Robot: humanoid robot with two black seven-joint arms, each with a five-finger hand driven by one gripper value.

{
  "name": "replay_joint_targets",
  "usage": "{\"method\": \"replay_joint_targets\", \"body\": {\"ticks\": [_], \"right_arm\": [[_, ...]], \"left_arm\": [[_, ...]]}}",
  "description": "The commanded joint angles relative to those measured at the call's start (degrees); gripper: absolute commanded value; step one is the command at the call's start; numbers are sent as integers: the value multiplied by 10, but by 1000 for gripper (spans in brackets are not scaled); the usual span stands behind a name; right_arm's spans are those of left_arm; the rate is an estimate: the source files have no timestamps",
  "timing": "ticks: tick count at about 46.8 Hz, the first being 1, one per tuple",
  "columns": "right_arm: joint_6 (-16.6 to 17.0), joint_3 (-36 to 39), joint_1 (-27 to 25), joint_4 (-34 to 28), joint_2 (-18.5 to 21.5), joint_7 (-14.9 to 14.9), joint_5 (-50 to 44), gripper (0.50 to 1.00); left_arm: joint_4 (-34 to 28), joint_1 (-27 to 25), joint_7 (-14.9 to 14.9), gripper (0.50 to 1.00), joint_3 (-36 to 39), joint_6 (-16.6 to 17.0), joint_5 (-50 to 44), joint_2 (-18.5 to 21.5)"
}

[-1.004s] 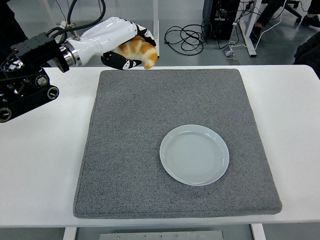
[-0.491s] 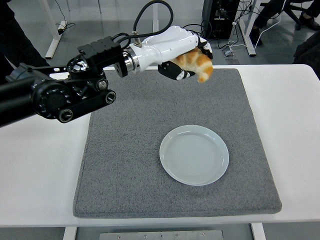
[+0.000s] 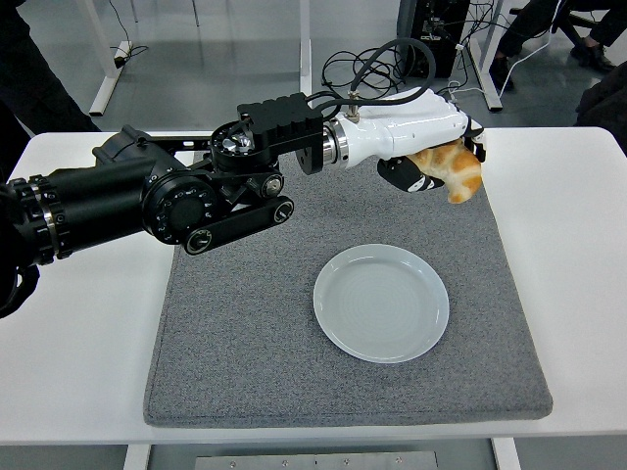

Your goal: Place the bread on the plate

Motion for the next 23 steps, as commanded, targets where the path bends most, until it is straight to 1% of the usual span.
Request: {"method": "replay_joint_targets", "body": {"ticks": [1, 14, 23], "right_arm": [[0, 1, 0, 0, 0, 0, 0, 1000], [0, 1, 0, 0, 0, 0, 0, 1000], [0, 0, 0, 0, 0, 0, 0, 1000]], "left_arm": [[0, -1, -1, 500, 15, 0, 0, 0], [-1, 1, -1, 500, 28, -1, 1, 0], [-4, 5, -1, 500, 55, -1, 1, 0]]}}
